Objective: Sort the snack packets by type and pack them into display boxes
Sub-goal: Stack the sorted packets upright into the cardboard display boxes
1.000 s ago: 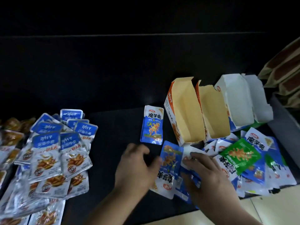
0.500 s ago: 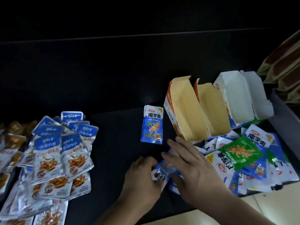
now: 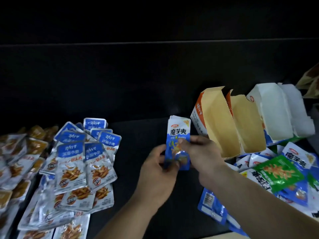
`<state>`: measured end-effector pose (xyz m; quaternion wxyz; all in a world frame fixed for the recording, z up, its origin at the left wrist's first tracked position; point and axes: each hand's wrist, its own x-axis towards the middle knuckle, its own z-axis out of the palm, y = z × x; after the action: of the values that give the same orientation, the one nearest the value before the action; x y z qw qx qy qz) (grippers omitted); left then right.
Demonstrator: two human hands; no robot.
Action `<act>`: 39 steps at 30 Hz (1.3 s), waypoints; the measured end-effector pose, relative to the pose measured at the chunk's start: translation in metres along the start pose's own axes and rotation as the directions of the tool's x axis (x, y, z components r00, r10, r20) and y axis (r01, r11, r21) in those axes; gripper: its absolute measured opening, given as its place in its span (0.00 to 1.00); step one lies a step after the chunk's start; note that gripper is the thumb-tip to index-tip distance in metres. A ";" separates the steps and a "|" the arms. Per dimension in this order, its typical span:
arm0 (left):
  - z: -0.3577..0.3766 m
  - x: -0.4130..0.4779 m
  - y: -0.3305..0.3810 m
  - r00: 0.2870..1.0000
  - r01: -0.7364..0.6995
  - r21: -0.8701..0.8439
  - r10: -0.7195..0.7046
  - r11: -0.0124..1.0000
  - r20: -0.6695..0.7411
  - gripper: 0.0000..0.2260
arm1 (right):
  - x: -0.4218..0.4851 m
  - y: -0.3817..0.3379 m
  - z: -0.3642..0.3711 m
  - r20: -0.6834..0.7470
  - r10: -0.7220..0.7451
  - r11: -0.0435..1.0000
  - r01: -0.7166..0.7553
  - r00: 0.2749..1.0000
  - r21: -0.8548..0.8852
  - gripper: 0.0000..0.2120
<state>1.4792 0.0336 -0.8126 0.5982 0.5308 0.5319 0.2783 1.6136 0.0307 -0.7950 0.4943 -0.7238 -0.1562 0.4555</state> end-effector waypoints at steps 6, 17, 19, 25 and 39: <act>0.005 0.045 -0.008 0.992 -0.056 0.068 0.064 0.996 -0.113 0.17 | -0.030 0.005 -0.034 0.097 -0.281 0.904 0.297 0.955 -0.308 0.10; 0.022 0.055 -0.012 0.947 -0.242 0.662 0.320 0.709 0.004 0.24 | -0.038 0.059 -0.119 0.059 -0.645 0.578 0.537 0.762 -0.614 0.06; 0.031 0.058 -0.016 0.937 -0.262 0.678 0.348 0.687 0.009 0.25 | -0.039 0.062 -0.132 0.070 -0.638 0.572 0.533 0.767 -0.623 0.07; 0.047 0.055 -0.021 0.924 -0.282 0.642 0.382 0.713 -0.019 0.22 | -0.038 0.069 -0.164 0.117 -0.649 0.488 0.529 0.752 -0.695 0.10; 0.096 -0.031 -0.023 0.985 -0.173 0.826 0.087 0.537 0.150 0.24 | -0.031 0.079 -0.185 0.332 -0.481 0.071 0.414 0.811 -0.908 0.32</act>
<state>1.5550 -0.0332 -0.8355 0.2746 0.8013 0.5314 0.0109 1.7299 -0.1332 -0.8290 0.0644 -0.7952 -0.5992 0.0667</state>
